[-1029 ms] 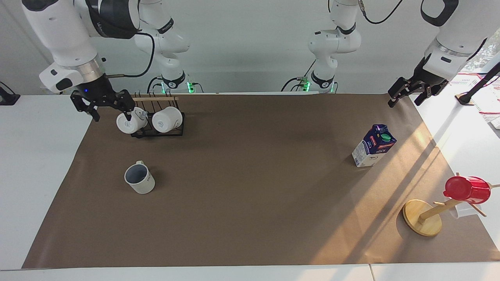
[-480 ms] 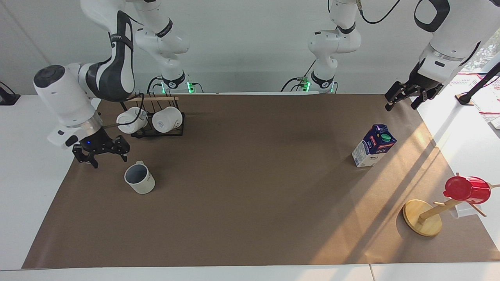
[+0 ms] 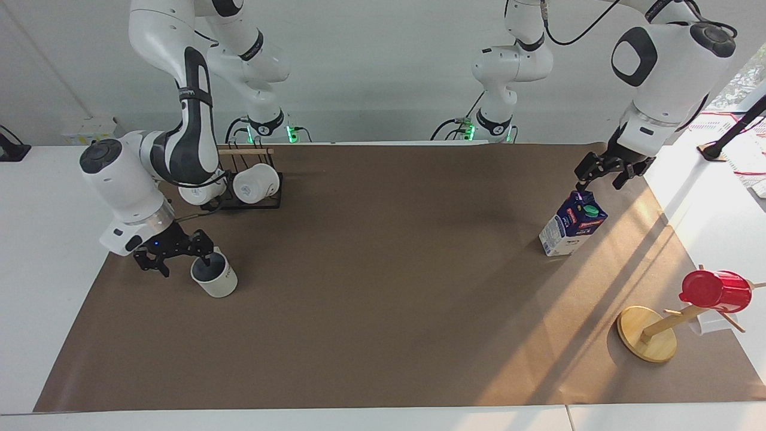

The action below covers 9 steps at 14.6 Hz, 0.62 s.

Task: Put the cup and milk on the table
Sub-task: 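Reach the left gripper to the milk carton while the right gripper reaches the mug, then grasp the milk carton with the left gripper while the right gripper grasps the mug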

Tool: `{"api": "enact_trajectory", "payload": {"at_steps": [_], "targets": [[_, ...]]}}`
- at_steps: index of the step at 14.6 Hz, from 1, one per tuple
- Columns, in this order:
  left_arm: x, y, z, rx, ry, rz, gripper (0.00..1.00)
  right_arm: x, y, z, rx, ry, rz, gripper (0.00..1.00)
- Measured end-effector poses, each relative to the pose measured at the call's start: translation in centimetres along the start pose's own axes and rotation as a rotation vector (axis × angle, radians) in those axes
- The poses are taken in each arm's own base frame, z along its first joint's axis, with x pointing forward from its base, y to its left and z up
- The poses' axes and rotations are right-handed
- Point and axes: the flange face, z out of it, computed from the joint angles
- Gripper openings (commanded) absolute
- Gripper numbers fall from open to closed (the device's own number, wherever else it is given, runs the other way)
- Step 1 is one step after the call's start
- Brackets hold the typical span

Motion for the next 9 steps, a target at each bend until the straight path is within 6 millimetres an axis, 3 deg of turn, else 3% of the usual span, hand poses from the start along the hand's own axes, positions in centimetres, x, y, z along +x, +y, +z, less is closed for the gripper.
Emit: {"api": "enact_trajectory", "payload": {"at_steps": [2,8,9], "targets": [[-0.2,-0.1,1.9,0.001,0.013,-0.002,1.00,0.2,-0.1,0.9,0.000,0.001,-0.002,0.00],[-0.2,-0.7,6.3,0.005,0.052,-0.012,1.00,0.6,-1.3,1.1,0.012,0.003,0.013,0.00],[-0.1,-0.9,6.5,0.006,0.051,-0.016,0.86,0.7,-1.4,1.1,0.012,0.004,0.014,0.00]]}}
